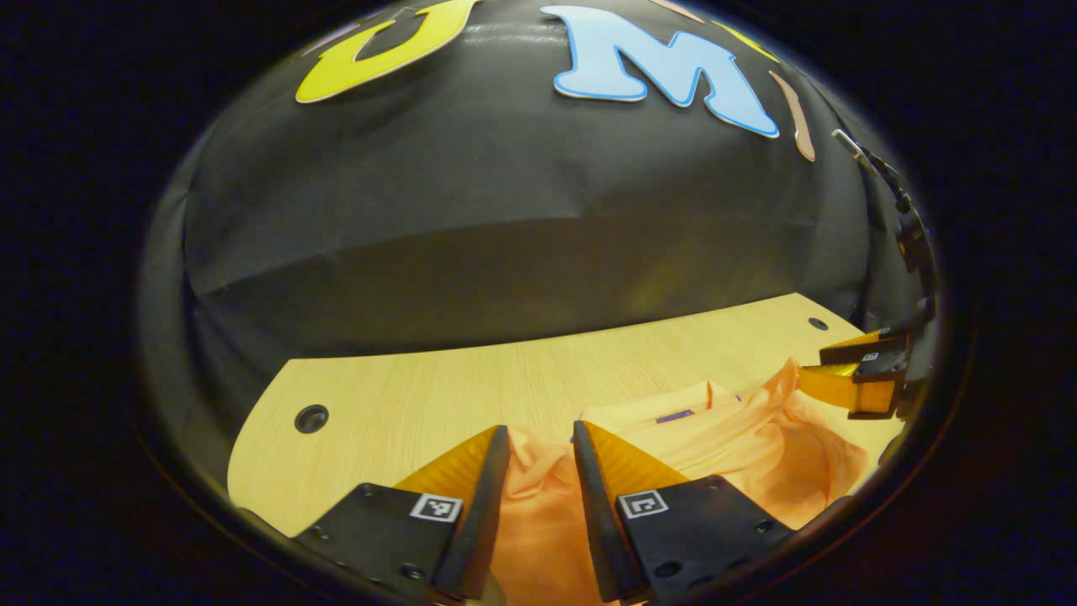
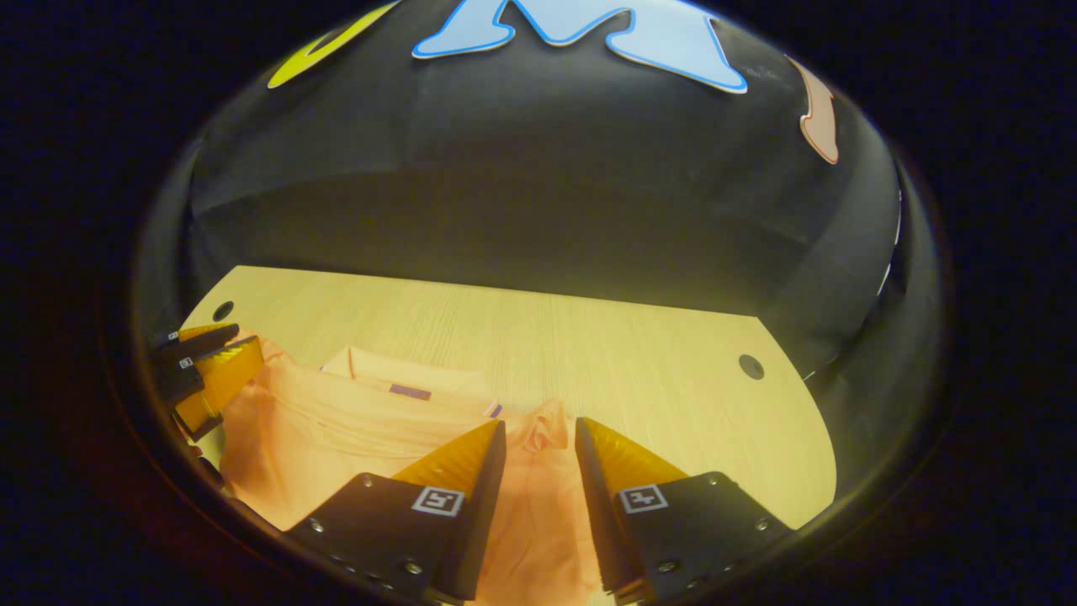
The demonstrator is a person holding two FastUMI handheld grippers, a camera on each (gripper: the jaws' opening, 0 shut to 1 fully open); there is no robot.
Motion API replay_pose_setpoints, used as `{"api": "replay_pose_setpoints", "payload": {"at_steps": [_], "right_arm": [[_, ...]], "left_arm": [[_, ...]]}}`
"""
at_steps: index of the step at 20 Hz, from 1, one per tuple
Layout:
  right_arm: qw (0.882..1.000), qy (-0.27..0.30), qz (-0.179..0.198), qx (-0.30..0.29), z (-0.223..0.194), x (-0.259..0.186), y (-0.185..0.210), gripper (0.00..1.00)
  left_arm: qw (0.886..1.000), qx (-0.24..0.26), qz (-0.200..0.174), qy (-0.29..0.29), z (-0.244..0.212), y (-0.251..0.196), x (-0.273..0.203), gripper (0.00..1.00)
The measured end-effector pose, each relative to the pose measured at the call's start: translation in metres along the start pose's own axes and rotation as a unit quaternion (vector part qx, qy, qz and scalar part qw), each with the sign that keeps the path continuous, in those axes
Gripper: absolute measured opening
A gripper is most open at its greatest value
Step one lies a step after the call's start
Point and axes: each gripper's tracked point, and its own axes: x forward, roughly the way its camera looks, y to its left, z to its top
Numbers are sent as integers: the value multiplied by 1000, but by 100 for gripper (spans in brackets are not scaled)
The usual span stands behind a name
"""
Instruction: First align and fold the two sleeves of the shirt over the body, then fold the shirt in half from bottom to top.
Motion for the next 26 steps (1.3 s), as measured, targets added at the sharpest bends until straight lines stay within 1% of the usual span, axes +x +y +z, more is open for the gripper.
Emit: {"api": "replay_pose_setpoints", "payload": {"at_steps": [1, 2, 3, 4, 5, 6, 7, 8, 9, 11, 13, 15, 21, 23, 26], "right_arm": [[1000, -6, 1, -1, 3, -5, 0, 58], [1000, -13, 3, -4, 7, -10, 2, 60], [1000, -19, 7, -9, 10, -19, 4, 71], [999, -28, 9, -13, 13, -25, 6, 74], [999, -38, 12, -17, 18, -34, 7, 73], [998, -49, 15, -20, 22, -44, 8, 79], [998, -59, 20, -22, 26, -54, 9, 86], [997, -69, 22, -24, 29, -64, 10, 86], [996, -81, 26, -24, 34, -76, 11, 86], [994, -103, 34, -20, 41, -99, 11, 95], [992, -124, 34, -16, 44, -124, 5, 95], [989, -142, 37, -13, 45, -149, 2, 95], [982, -185, 31, -18, 38, -216, -23, 95], [980, -196, 30, -18, 33, -237, -30, 95], [977, -211, 40, -9, 26, -268, -34, 95]], "left_arm": [[1000, 3, 2, -5, 4, 1, -4, 58], [1000, 2, 1, -11, 8, 1, -9, 57], [1000, -2, 1, -17, 14, 0, -14, 67], [1000, -6, 2, -21, 18, 0, -20, 69], [1000, -10, 4, -25, 22, 0, -26, 69], [999, -14, 4, -30, 26, -1, -33, 70], [999, -16, 7, -37, 32, -2, -42, 75], [999, -18, 9, -43, 36, -3, -50, 76], [999, -19, 10, -49, 39, -5, -59, 80], [998, -23, 11, -63, 47, -12, -81, 89], [997, -31, 15, -76, 53, -17, -104, 93], [995, -37, 22, -88, 58, -22, -129, 95], [991, -58, 39, -117, 64, -35, -202, 94], [989, -57, 48, -130, 67, -38, -228, 94], [986, -51, 57, -151, 73, -44, -270, 94]]}}
